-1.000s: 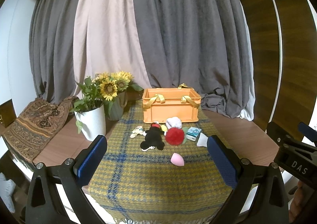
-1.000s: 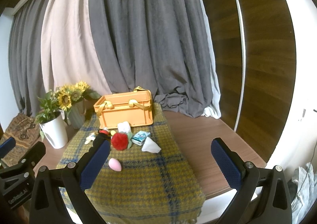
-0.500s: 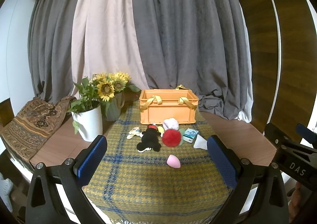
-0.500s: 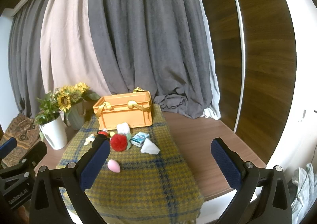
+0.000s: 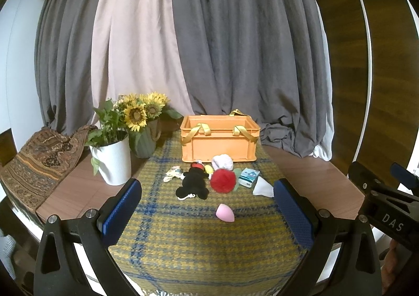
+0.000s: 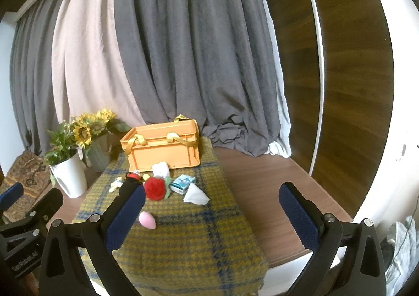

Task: Organize soft objects
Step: 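Grasp the pink sponge with the left gripper while the right gripper grasps the white tissue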

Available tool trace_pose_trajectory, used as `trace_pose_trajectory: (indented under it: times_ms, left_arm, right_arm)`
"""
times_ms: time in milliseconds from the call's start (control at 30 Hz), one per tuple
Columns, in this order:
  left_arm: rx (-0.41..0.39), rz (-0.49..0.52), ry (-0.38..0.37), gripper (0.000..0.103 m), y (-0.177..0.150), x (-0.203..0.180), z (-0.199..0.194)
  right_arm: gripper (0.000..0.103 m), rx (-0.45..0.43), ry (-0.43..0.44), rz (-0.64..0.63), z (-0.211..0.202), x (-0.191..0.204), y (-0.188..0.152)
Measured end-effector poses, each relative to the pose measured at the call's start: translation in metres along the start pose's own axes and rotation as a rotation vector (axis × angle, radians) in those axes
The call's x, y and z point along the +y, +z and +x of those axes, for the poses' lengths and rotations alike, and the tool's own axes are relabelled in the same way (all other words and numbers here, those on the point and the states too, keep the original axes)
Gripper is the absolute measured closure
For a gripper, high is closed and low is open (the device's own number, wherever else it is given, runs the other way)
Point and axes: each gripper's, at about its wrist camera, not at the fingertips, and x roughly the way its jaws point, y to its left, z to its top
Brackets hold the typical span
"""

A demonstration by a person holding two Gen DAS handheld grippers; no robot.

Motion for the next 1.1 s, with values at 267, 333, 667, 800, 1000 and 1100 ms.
trace_pose_trajectory:
  times_ms: [267,333,667,800,1000,1100]
  left_arm:
    - [0.043,0.000,0.005,0.001,-0.007,-0.004,0.015]
    - [0.067,0.006,0.004,0.001,-0.010,-0.004,0.024]
    - [0.161,0.022,-0.028,0.006,-0.022,-0.002,0.088]
    - [0.175,0.031,-0.052,0.007,-0.027,-0.002,0.115]
    - [0.229,0.042,-0.062,0.010,-0.037,-0.007,0.153]
    - [0.260,0.026,-0.042,0.012,-0.046,-0.011,0.169]
  right_arm:
    - [0.000,0.019,0.015,0.001,0.017,-0.006,-0.008]
    - [0.000,0.033,0.013,-0.002,0.024,-0.006,-0.011]
    - [0.000,0.083,0.014,-0.032,0.082,0.005,-0.018]
    - [0.000,0.112,0.029,-0.055,0.113,0.016,-0.020]
    - [0.000,0.138,0.034,-0.089,0.151,0.024,-0.023]
    - [0.001,0.170,0.050,-0.109,0.173,0.025,-0.027]
